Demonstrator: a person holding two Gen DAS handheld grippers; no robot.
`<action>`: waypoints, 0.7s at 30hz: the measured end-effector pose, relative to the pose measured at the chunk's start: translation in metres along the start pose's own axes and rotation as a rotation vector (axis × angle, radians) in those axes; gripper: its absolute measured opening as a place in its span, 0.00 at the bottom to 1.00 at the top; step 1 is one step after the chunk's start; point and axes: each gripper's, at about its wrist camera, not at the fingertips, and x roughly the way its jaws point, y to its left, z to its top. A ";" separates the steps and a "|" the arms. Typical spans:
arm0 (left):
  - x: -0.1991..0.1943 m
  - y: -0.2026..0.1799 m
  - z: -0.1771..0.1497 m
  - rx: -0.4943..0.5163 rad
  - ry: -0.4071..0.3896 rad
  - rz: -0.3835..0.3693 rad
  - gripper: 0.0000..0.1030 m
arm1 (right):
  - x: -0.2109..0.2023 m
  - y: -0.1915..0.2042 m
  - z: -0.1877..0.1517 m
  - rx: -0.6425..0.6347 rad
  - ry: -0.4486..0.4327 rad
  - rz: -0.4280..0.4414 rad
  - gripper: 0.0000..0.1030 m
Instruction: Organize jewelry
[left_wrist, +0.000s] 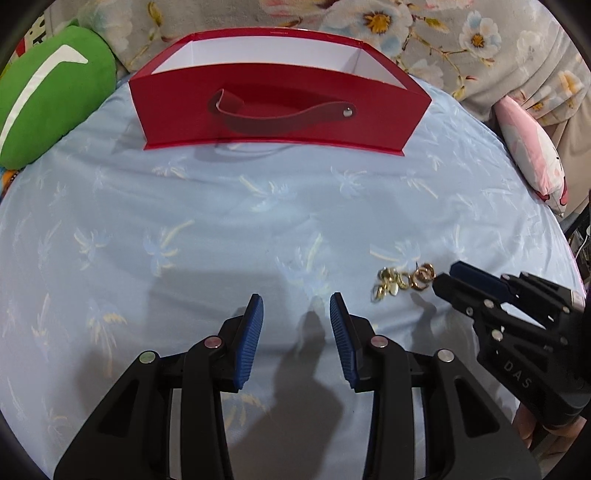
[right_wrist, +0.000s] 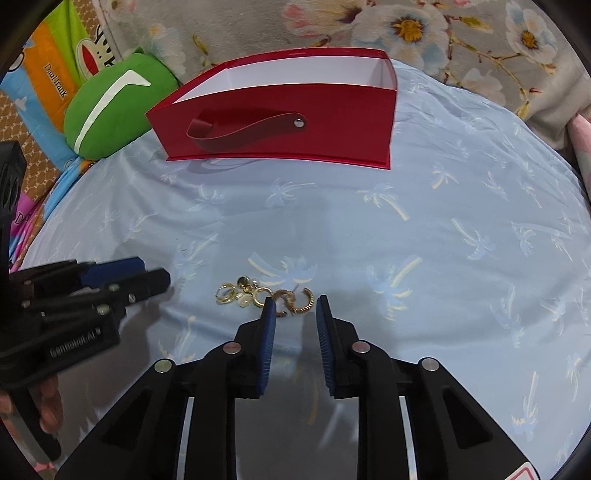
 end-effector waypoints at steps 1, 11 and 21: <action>0.000 0.000 -0.001 -0.001 0.002 0.001 0.35 | 0.002 0.001 0.001 -0.001 0.003 0.002 0.17; 0.000 -0.001 -0.001 -0.007 0.004 -0.003 0.35 | 0.016 0.002 0.002 0.007 0.025 0.011 0.08; -0.008 -0.013 0.003 -0.001 -0.013 -0.036 0.35 | -0.017 -0.024 -0.010 0.082 -0.021 -0.013 0.08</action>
